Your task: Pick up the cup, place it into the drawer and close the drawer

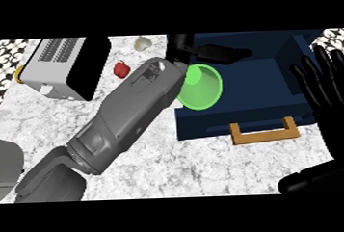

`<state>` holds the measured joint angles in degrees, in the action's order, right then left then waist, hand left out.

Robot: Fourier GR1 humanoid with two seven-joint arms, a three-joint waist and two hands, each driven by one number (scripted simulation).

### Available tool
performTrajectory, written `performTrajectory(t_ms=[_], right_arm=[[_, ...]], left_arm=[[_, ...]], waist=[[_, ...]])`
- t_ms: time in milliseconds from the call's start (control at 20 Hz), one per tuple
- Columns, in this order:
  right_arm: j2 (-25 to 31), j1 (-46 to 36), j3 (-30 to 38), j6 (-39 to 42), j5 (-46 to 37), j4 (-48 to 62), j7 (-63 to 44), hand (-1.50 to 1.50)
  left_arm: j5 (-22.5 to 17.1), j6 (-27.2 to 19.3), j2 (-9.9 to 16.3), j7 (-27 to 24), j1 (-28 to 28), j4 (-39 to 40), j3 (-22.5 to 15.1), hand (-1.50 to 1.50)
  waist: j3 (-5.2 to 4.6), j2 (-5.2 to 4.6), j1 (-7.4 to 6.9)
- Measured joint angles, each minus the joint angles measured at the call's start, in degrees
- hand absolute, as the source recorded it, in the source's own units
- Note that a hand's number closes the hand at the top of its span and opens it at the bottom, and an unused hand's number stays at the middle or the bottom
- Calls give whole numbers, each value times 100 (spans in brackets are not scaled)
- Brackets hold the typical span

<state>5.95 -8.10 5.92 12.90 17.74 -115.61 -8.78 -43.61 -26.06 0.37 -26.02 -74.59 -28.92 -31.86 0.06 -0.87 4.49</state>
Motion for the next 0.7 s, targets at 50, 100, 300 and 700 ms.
performTrajectory(t_ms=[50,100,300,700], right_arm=[[7,64,-6,13,22,-60,-32,-150],[53,105,54,78,83,-50,-1,150],[187,223,84,214,78,-159,-15,150],[784,498,46,776,-379,-392,-5,150]], left_arm=[[-43,91,-8,-47,-15,-1,85,-150],[-95,105,-14,-35,-25,-64,124,-150],[-180,210,69,98,65,-320,418,-150],[-264,217,770,220,1181,-1558,659,-150]], waist=[[-1,11,-52],[-2,23,-97],[-3,70,-298],[-9,143,-567]])
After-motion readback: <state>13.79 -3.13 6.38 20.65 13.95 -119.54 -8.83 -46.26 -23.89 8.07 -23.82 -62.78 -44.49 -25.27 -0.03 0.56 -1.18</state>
